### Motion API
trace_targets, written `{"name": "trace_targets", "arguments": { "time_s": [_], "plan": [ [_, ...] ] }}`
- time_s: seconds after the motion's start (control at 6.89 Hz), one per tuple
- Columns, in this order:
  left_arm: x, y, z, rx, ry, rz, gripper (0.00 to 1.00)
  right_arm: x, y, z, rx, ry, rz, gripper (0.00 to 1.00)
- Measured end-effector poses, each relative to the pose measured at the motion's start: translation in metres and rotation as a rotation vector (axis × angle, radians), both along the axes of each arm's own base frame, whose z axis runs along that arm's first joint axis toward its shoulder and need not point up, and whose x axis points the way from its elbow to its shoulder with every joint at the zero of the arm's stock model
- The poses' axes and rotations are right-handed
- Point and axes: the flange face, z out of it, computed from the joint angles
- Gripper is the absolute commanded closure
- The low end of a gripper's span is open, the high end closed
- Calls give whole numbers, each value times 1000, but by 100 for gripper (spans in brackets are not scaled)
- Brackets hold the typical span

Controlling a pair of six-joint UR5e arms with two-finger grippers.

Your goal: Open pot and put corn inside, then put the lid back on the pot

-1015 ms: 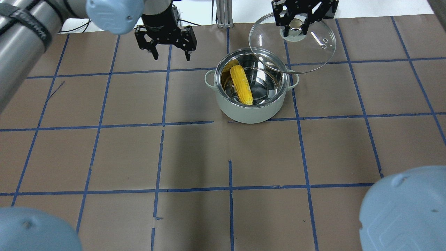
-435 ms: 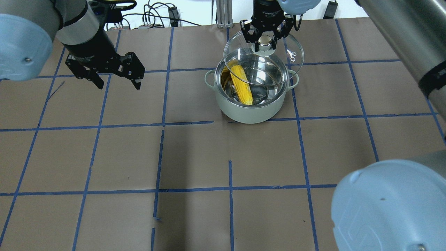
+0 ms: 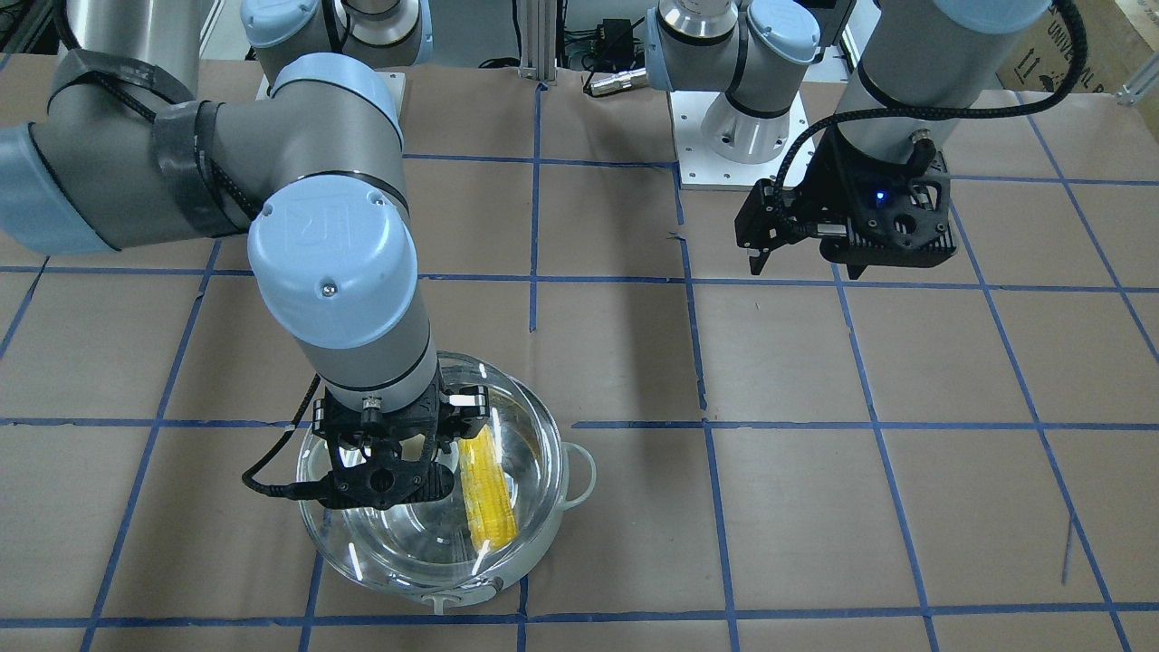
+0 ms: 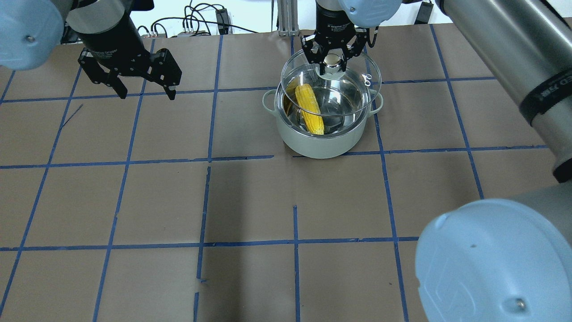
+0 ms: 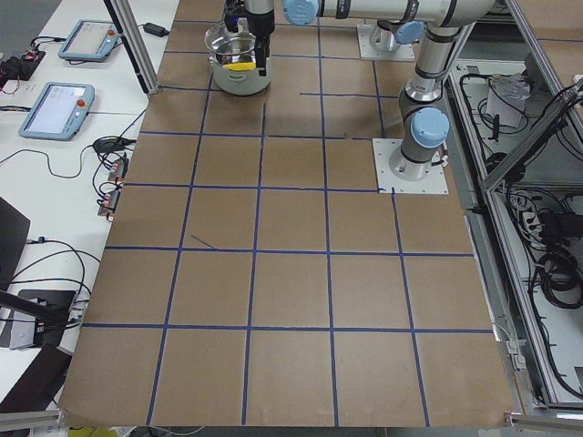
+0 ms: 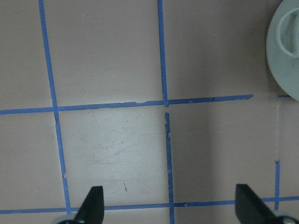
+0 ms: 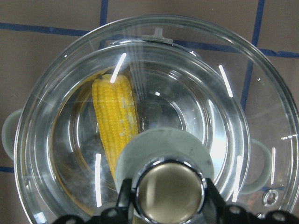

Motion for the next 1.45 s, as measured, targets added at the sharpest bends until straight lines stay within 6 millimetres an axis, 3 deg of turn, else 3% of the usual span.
{"name": "trace_targets", "arguments": {
  "time_s": [0.44, 1.45],
  "plan": [
    [-6, 16, 5, -9, -8, -34, 0, 12, 6, -11, 19, 1, 17, 82],
    [20, 22, 19, -55, 10, -3, 0, 16, 11, -30, 31, 4, 24, 82]
  ]
}}
